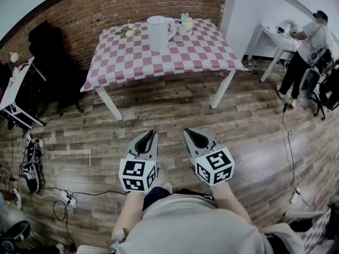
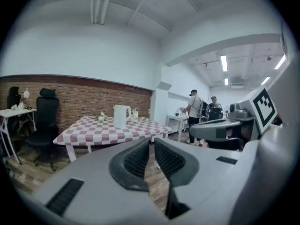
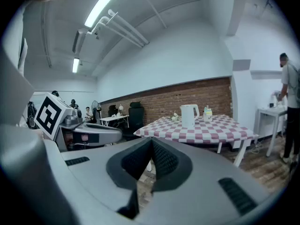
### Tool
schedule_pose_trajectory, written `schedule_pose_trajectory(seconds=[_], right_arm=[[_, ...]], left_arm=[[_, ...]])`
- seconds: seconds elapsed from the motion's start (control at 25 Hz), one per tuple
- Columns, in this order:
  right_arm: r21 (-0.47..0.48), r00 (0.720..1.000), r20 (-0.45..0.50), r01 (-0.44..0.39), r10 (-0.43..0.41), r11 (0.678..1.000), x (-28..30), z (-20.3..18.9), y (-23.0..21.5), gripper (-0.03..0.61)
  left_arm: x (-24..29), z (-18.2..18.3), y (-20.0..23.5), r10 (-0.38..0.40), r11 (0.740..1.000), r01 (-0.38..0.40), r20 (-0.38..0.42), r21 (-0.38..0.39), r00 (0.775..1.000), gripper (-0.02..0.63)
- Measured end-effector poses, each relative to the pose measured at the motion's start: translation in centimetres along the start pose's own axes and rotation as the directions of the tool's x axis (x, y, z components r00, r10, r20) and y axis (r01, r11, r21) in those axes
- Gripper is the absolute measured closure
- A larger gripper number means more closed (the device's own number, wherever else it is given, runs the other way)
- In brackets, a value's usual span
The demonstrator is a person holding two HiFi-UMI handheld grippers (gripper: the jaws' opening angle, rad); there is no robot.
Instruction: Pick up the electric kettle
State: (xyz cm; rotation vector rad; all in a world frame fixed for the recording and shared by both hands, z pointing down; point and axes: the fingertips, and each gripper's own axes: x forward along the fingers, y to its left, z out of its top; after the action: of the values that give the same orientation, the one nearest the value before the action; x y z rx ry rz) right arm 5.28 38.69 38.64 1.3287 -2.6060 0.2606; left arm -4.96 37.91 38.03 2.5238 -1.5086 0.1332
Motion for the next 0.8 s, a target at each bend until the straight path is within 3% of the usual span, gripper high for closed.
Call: schedule_pose_trajectory(seconds=[0.44,0.64,0.8], right_arm=[[0.002,1.0,0.021,-0.02,0.02,1.0,1.0,0.7,1.3,0.581],[0.025,0.997,0.066,0.028,-0.029,0.999,1.5,1.9,0.3,0.573],[0.05,0.994,0.099,0.046,-0.051,0.998,2.6,2.8,0.6,0.545]], left_arm=[[0.7,1.2,0.4,-0.034,0.999,0.034,0.038,0.003,0.999,0.563],[0.4,3.3,0.2,-0.129,0.992,0.13,0.124,-0.001,0.984,0.561],[0.5,3.5,2.1,-0.13,0.992,0.129,0.109,0.016,0.985,0.561]])
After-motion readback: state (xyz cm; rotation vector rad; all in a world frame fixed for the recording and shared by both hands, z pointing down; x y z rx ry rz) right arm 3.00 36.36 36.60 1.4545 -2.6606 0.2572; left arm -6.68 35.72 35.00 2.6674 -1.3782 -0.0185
